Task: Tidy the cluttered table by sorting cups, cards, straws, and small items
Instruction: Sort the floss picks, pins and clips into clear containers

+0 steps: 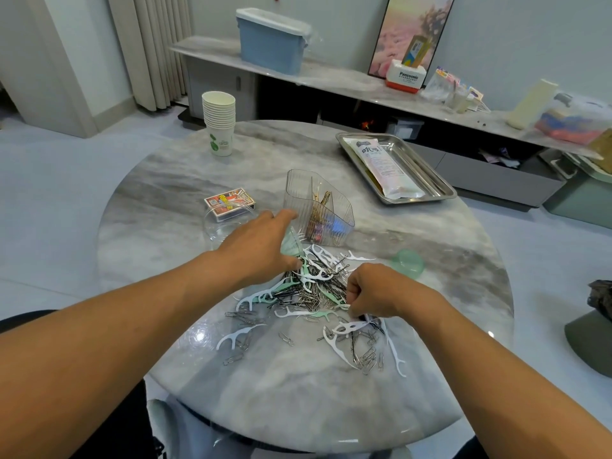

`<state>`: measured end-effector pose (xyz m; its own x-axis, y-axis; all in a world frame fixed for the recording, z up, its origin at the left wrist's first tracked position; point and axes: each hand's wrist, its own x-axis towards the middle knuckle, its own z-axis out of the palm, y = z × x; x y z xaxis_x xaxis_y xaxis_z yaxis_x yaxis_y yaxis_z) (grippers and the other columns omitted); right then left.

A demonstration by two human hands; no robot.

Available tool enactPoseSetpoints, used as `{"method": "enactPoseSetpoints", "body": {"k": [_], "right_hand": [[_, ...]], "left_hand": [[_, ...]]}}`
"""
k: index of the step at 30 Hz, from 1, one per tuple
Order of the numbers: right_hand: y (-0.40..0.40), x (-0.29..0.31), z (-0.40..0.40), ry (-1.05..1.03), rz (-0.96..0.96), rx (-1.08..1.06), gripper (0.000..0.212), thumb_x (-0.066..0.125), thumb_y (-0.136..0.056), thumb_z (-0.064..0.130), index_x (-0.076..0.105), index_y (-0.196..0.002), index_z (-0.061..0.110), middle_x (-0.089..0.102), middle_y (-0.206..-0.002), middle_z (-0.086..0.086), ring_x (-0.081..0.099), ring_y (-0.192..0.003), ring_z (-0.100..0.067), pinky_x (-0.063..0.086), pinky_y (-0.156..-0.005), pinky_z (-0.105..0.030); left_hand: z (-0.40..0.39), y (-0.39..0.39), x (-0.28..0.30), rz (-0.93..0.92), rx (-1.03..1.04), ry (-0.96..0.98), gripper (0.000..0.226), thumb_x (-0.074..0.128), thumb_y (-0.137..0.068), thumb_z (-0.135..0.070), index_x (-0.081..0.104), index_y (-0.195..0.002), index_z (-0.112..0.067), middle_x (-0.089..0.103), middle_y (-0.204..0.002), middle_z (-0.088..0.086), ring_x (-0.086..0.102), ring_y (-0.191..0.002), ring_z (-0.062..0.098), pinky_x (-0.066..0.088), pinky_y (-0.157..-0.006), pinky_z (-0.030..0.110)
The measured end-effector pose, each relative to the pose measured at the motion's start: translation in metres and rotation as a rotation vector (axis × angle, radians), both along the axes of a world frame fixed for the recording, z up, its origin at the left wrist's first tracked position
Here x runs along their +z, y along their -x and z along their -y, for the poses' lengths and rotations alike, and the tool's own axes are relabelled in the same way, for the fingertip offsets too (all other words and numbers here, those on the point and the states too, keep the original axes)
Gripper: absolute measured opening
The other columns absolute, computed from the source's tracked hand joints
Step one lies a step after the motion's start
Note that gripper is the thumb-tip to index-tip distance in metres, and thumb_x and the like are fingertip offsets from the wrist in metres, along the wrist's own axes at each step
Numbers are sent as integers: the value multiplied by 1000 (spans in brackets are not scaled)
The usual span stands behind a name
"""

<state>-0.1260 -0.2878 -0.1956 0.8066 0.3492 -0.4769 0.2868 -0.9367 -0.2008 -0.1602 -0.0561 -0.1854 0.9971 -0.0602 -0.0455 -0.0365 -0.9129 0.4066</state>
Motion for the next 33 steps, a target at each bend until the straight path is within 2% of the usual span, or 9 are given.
{"method": "enactPoseSetpoints", "body": {"k": [4, 7, 11, 13, 18, 23, 28, 30, 33], "right_hand": [[-4, 7, 4, -39, 10, -24, 15, 70, -78, 6, 65, -72, 19, 71, -76, 0, 58, -65, -14, 50, -61, -30], [-10, 18, 8, -143, 27, -89, 10, 79, -82, 12, 74, -86, 19, 70, -79, 9, 63, -72, -9, 50, -63, -22], [-9, 16, 2, -325, -30, -191, 11, 83, -83, 18, 76, -91, 21, 72, -74, 7, 65, -69, -11, 55, -64, -27], [-5, 8, -8, -308, -43, -162, 12, 81, -85, 18, 75, -95, 18, 69, -71, 7, 60, -63, -10, 49, -59, -24], [2, -10, -29, -141, 81, -22, 22, 82, -83, 23, 72, -86, 4, 74, -81, -12, 66, -72, -25, 53, -64, -34], [4, -10, -31, -103, 36, 7, 23, 75, -88, 20, 64, -84, 0, 62, -77, -10, 50, -66, -20, 42, -60, -31], [-6, 5, -14, -407, -80, -168, 7, 74, -91, 13, 68, -93, 11, 70, -80, -3, 60, -67, -13, 49, -64, -28], [-13, 12, -6, -531, -157, -268, 11, 74, -90, 7, 71, -100, 12, 70, -76, -4, 59, -66, -14, 50, -65, -30], [-17, 19, 3, -553, -230, -328, 11, 71, -93, 4, 74, -102, 9, 65, -74, -8, 54, -61, -13, 46, -58, -27]], "left_hand": [[-2, -1, -1, -5, -5, -2, 92, 75, -81, -55, 22, -154, -34, 40, -154, 5, 49, -132, 28, 46, -103, 44], [-2, -2, -2, -10, -4, -10, 92, 75, -81, -55, 23, -154, -34, 40, -154, 6, 49, -133, 29, 46, -102, 44], [-1, -2, -3, -37, 1, -27, 94, 77, -80, -55, 23, -154, -34, 39, -154, 5, 49, -132, 31, 46, -103, 45], [1, -1, -3, -52, -3, -36, 95, 77, -79, -55, 23, -154, -34, 39, -154, 5, 49, -132, 32, 45, -103, 45], [1, 1, -2, -61, -15, -42, 95, 78, -80, -52, 23, -155, -33, 40, -154, 5, 47, -133, 31, 43, -103, 43], [-3, 1, -4, -73, -20, -41, 94, 78, -80, -52, 24, -154, -33, 43, -150, 5, 49, -130, 29, 45, -99, 42], [-3, -1, -5, -68, -26, -38, 93, 78, -80, -53, 24, -153, -33, 43, -150, 5, 50, -129, 29, 46, -99, 41], [-3, -1, -5, -70, -24, -32, 94, 78, -80, -54, 24, -154, -34, 41, -152, 4, 49, -131, 29, 45, -99, 42], [-1, -1, -5, -70, -33, -31, 94, 77, -80, -54, 24, -154, -34, 41, -152, 4, 49, -131, 30, 45, -100, 43]]}}
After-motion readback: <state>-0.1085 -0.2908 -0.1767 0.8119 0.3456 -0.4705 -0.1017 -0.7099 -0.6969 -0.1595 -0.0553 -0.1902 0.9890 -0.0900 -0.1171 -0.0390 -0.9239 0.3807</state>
